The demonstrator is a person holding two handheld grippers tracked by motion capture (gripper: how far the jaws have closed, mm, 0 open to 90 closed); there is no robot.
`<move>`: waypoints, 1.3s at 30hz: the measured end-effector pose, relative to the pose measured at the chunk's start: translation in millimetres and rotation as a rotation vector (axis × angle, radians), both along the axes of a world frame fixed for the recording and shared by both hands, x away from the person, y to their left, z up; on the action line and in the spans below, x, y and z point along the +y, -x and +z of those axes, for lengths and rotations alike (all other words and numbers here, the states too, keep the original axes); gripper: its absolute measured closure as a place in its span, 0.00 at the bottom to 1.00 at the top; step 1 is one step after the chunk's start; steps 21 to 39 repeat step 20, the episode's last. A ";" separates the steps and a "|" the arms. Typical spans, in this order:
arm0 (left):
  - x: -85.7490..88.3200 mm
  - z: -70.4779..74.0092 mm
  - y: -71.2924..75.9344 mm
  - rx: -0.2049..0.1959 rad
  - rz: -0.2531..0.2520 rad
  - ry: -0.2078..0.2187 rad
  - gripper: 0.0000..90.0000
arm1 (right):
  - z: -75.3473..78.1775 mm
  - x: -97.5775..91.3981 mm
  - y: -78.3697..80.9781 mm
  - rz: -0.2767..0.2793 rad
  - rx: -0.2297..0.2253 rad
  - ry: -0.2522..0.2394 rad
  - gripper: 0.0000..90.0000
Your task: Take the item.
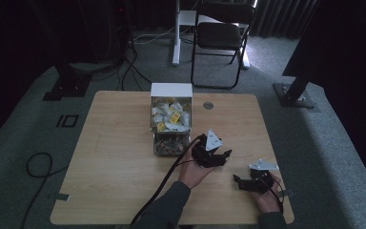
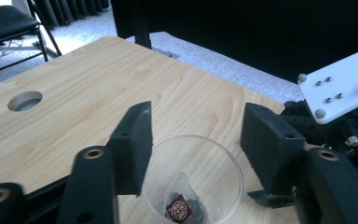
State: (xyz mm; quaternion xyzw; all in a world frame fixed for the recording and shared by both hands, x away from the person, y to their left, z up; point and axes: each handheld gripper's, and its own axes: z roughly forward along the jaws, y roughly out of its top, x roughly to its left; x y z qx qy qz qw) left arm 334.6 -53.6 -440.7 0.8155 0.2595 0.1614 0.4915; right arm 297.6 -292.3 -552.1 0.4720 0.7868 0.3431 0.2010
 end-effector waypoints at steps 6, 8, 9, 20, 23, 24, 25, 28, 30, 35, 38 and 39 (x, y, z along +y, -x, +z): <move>4.7 1.8 1.4 0.015 -0.003 0.002 0.43 | 0.0 0.0 0.0 -0.001 0.000 0.000 0.16; 6.6 3.6 2.4 0.010 -0.003 0.007 0.43 | 0.0 0.1 0.0 0.000 0.000 -0.001 0.16; 7.7 4.6 3.1 0.007 -0.003 0.006 0.43 | 0.0 0.1 -0.1 0.000 0.000 0.000 0.16; 42.9 15.5 24.6 -0.002 0.020 0.068 0.43 | 0.0 0.0 -0.2 0.002 0.000 0.000 0.16; 42.9 15.5 24.6 -0.002 0.020 0.068 0.43 | 0.0 0.0 -0.2 0.002 0.000 0.000 0.16; 42.9 15.5 24.6 -0.002 0.020 0.068 0.43 | 0.0 0.0 -0.2 0.002 0.000 0.000 0.16; 42.9 15.5 24.6 -0.002 0.020 0.068 0.43 | 0.0 0.0 -0.2 0.002 0.000 0.000 0.16; 42.9 15.5 24.6 -0.002 0.020 0.068 0.43 | 0.0 0.0 -0.2 0.002 0.000 0.000 0.16; 42.9 15.5 24.6 -0.002 0.020 0.068 0.43 | 0.0 0.0 -0.2 0.002 0.000 0.000 0.16; 42.9 15.5 24.6 -0.002 0.020 0.068 0.43 | 0.0 0.0 -0.2 0.002 0.000 0.000 0.16; 42.9 15.5 24.6 -0.002 0.020 0.068 0.43 | 0.0 0.0 -0.2 0.002 0.000 0.000 0.16; 42.9 15.5 24.6 -0.002 0.020 0.068 0.43 | 0.0 0.0 -0.2 0.002 0.000 0.000 0.16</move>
